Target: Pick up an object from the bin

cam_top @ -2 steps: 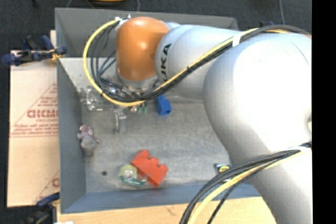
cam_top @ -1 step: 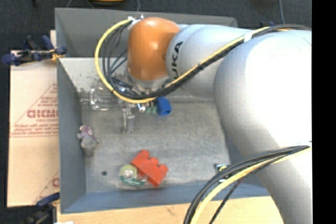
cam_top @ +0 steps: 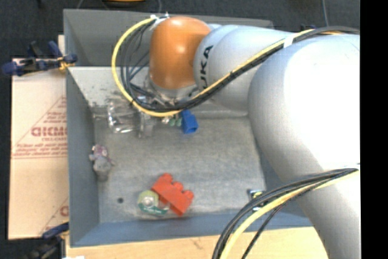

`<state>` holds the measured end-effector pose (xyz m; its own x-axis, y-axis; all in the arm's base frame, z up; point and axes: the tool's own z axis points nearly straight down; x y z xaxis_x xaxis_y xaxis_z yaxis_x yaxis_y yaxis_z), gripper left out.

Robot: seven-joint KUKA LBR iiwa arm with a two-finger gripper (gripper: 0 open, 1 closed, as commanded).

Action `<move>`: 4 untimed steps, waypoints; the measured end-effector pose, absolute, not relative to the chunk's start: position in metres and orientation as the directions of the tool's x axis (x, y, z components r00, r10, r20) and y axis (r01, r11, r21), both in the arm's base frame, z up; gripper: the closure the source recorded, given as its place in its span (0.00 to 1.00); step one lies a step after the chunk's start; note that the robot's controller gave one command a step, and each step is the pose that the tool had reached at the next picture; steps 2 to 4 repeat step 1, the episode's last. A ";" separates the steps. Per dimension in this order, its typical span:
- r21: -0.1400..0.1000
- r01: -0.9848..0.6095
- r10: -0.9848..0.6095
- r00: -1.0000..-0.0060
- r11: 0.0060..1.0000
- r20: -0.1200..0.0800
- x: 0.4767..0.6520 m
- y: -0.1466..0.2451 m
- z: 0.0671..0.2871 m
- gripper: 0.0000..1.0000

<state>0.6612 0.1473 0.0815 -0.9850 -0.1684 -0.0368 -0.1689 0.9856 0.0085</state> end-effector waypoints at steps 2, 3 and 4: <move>0.000 -0.169 -0.169 -0.986 0.986 -0.009 0.664 0.147 0.179 1.00; 0.000 -0.169 -0.169 -0.986 0.986 -0.009 0.664 0.147 0.179 1.00; 0.000 -0.169 -0.169 -0.986 0.986 -0.009 0.664 0.147 0.179 1.00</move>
Offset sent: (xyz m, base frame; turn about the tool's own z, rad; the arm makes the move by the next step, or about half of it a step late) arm 0.0001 -0.0001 0.0922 -0.0002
